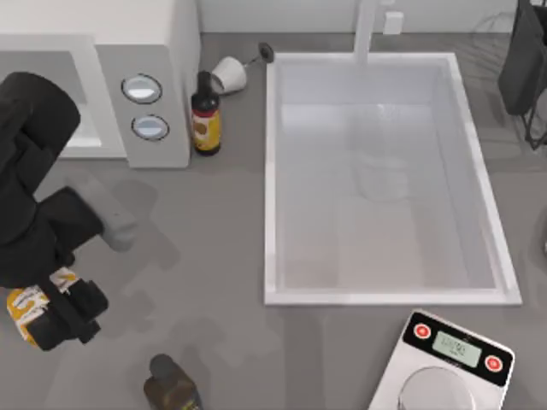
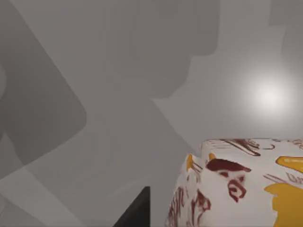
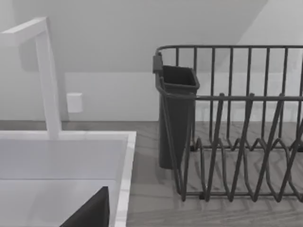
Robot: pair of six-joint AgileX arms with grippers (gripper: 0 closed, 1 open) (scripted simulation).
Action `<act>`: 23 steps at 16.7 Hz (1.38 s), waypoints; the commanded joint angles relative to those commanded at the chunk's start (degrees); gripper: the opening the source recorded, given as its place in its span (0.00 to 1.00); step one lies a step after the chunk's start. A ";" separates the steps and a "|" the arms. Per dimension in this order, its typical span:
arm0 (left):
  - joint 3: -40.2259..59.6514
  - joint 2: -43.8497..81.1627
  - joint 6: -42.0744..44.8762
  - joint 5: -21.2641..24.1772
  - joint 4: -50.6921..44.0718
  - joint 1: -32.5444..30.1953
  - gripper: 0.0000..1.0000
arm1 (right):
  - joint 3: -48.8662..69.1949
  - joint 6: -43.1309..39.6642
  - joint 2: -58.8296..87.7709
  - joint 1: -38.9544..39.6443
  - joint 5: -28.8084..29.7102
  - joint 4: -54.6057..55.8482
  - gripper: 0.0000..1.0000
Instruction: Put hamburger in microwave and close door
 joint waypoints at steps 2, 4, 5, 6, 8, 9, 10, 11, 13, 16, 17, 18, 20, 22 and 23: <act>0.14 0.96 -0.48 0.16 1.80 0.47 0.00 | 0.00 0.00 0.00 0.00 0.00 0.00 1.00; 0.44 3.17 -1.57 0.53 6.05 1.51 0.00 | 0.00 0.00 0.00 0.00 0.00 0.00 1.00; 0.64 4.70 -2.31 0.78 9.09 2.23 0.00 | 0.00 0.00 0.00 0.00 0.00 0.00 1.00; 0.87 6.46 -3.17 1.08 12.73 3.06 0.00 | 0.00 0.00 0.00 0.00 0.00 0.00 1.00; 1.32 10.53 -5.25 1.76 21.82 5.05 0.00 | 0.00 0.00 0.00 0.00 0.00 0.00 1.00; 1.52 12.73 -6.43 2.15 27.21 6.18 0.00 | 0.00 0.00 0.00 0.00 0.00 0.00 1.00; 1.70 15.00 -7.70 2.55 33.06 7.37 0.00 | 0.00 0.00 0.00 0.00 0.00 0.00 1.00; 1.85 17.29 -9.03 2.97 39.25 8.62 0.00 | 0.00 0.00 0.00 0.00 0.00 0.00 1.00; 1.99 21.87 -11.86 3.82 52.23 11.24 0.00 | 0.00 0.00 0.00 0.00 0.00 0.00 1.00; 1.83 28.37 -16.29 5.11 71.71 15.30 0.00 | 0.00 0.00 0.00 0.00 0.00 0.00 1.00; 1.69 30.34 -17.76 5.52 77.84 16.63 0.00 | 0.00 0.00 0.00 0.00 0.00 0.00 1.00; 1.50 32.21 -19.20 5.92 83.62 17.92 0.00 | 0.00 0.00 0.00 0.00 0.00 0.00 1.00; 1.02 35.55 -21.90 6.65 93.79 20.32 0.00 | 0.00 0.00 0.00 0.00 0.00 0.00 1.00; 0.47 38.29 -24.21 7.25 101.66 22.37 0.00 | 0.00 0.00 0.00 0.00 0.00 0.00 1.00; 0.22 39.42 -25.16 7.50 104.68 23.21 0.00 | 0.00 0.00 0.00 0.00 0.00 0.00 1.00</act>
